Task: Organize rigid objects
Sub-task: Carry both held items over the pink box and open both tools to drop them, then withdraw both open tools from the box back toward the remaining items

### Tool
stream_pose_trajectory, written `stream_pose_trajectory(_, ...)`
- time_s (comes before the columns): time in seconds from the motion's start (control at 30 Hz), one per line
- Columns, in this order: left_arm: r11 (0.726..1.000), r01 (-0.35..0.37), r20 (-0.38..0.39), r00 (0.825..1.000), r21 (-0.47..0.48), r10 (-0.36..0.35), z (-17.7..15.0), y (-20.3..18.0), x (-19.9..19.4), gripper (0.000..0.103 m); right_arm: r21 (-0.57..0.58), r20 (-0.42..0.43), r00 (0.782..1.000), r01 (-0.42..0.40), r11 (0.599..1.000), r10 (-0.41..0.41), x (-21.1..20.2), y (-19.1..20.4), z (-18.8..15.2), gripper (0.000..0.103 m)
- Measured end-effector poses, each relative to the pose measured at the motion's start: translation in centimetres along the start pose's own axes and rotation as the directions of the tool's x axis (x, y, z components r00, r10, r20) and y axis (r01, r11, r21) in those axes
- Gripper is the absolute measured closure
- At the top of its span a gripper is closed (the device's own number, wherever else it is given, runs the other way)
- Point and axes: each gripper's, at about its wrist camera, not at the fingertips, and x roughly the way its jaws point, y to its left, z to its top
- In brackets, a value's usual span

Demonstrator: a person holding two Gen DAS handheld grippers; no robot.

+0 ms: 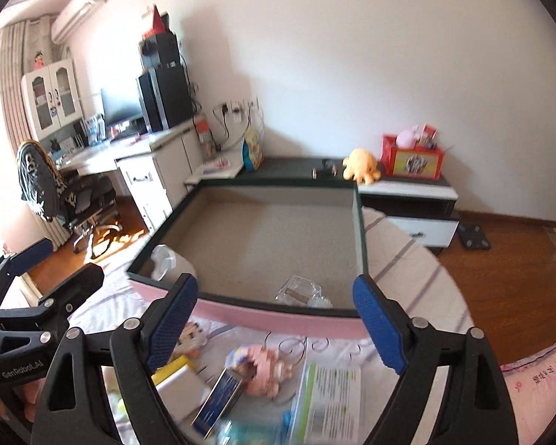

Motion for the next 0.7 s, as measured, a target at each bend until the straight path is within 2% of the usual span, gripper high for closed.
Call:
stream_pose_trajectory(0.1, 0.999, -0.034, 0.067, 0.997, -0.019, 0.036, -0.8, 0.6, -4.4, 0.0, -0.02, 0.08, 0.997, 0.011, 1.0, -0.009, -4.7, 1.7, -1.5, 0.013)
stream_pose_trajectory(0.3, 0.999, -0.017, 0.124, 0.992, -0.036, 0.022, -2.9, 0.6, -11.1, 0.0, -0.03, 0.175, 0.984, 0.042, 0.999, -0.036, -12.1, 4.5, -4.7, 0.013)
stream_pose_trajectory(0.53, 1.0, -0.004, 0.179, 0.984, -0.021, 0.008, -4.7, 0.4, -16.8, 0.0, -0.011, 0.23, 0.97, 0.085, 0.996, -0.08, -17.5, 6.0, -7.3, 0.013)
stream_pose_trajectory(0.7, 1.0, 0.004, 0.222, 0.975, -0.013, -0.001, -5.1, 0.0, -19.4, 0.0, -0.011, 0.258, 0.96, 0.115, 0.993, -0.108, -20.4, 5.9, -8.4, 0.013)
